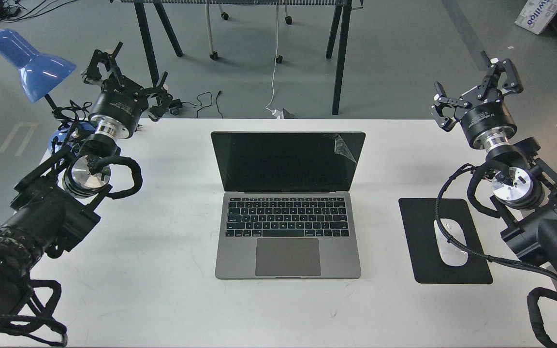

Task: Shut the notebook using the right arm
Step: 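Raise the right gripper and move it toward the laptop screen, then bring the right gripper to the top edge of the laptop screen, then push the laptop screen down toward the keyboard with the right gripper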

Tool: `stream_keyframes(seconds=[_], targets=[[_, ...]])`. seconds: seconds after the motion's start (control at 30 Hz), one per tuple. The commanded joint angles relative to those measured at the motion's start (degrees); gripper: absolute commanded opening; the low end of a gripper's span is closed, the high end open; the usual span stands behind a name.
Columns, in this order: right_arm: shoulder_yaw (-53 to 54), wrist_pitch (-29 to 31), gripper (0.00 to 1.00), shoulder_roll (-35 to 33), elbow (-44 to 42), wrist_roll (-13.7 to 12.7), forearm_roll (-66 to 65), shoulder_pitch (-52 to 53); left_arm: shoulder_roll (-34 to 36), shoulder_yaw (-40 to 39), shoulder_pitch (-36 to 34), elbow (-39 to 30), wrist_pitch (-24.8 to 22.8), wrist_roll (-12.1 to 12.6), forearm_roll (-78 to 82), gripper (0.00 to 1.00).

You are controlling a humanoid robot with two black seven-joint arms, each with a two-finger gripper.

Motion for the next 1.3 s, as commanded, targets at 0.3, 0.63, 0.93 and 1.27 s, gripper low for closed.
stream_keyframes(seconds=[0.3,0.63,0.93,1.27], targets=[[-4.06,-0.28,1.00,1.69,-1.40,0.00,-0.07,3.05,0.03,0.00,-0.01,0.09,0.00,-0.08,0.00,1.00],[-5.83,-0.10,1.00,11.36,-8.09,-0.08,-0.07,8.86,0.03,-0.09,-0.01,0.00,0.00,-0.08,0.00,1.00],[-16.19,2.36,1.00,11.89,-3.71,-0.44,0.01,7.98,0.03,0.00,-0.01,0.09,0.00,0.01,0.00,1.00],[-24.54,1.92,1.00,4.86,11.85,-0.52,0.01,0.87,0.03,0.00,-0.01,0.09,0.00,0.01,0.00,1.00]])
